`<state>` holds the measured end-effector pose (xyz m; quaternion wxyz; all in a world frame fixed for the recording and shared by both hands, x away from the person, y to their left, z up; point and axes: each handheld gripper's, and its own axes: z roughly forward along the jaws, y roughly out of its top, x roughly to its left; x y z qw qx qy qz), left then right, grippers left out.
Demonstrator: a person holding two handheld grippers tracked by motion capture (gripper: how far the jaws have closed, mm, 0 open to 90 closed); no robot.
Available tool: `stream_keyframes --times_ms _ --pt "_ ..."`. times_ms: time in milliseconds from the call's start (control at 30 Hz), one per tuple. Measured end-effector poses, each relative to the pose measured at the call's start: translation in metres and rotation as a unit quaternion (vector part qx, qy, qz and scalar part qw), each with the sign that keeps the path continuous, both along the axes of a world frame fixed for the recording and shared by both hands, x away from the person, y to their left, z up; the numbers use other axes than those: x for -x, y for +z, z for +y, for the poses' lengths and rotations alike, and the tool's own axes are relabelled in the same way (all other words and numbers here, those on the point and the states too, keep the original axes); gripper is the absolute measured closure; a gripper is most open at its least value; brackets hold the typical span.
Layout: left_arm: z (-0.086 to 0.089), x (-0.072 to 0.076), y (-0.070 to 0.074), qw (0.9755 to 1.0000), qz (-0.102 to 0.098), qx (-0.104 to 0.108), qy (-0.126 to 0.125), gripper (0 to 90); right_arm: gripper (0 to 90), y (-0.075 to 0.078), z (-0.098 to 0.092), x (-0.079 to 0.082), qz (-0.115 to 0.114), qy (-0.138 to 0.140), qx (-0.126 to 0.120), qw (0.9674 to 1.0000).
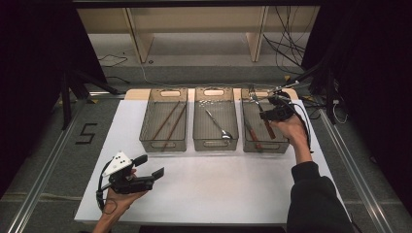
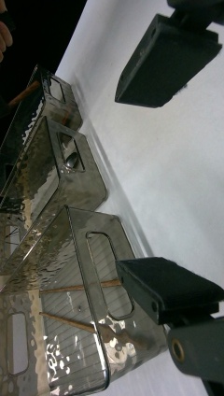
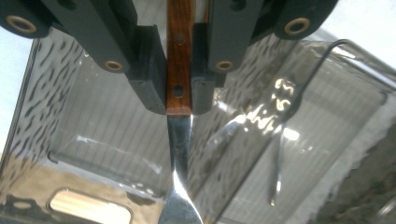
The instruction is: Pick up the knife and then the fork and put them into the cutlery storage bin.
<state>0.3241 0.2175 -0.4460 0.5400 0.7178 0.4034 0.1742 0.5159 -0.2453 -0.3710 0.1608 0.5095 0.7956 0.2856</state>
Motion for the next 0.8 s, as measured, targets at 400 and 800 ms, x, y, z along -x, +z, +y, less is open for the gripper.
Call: stream_keyframes --times_ms 400,800 --pt "0.000 0.000 0.000 1.0000 0.000 -0.001 -0.001 15.7 77.6 -0.021 -0.006 -0.002 0.022 -0.018 -0.002 0.9996" --pt "0.000 0.000 0.000 1.0000 0.000 -0.002 -0.001 15.7 77.4 -0.029 -0.004 -0.003 0.032 -0.024 -0.004 0.9992"
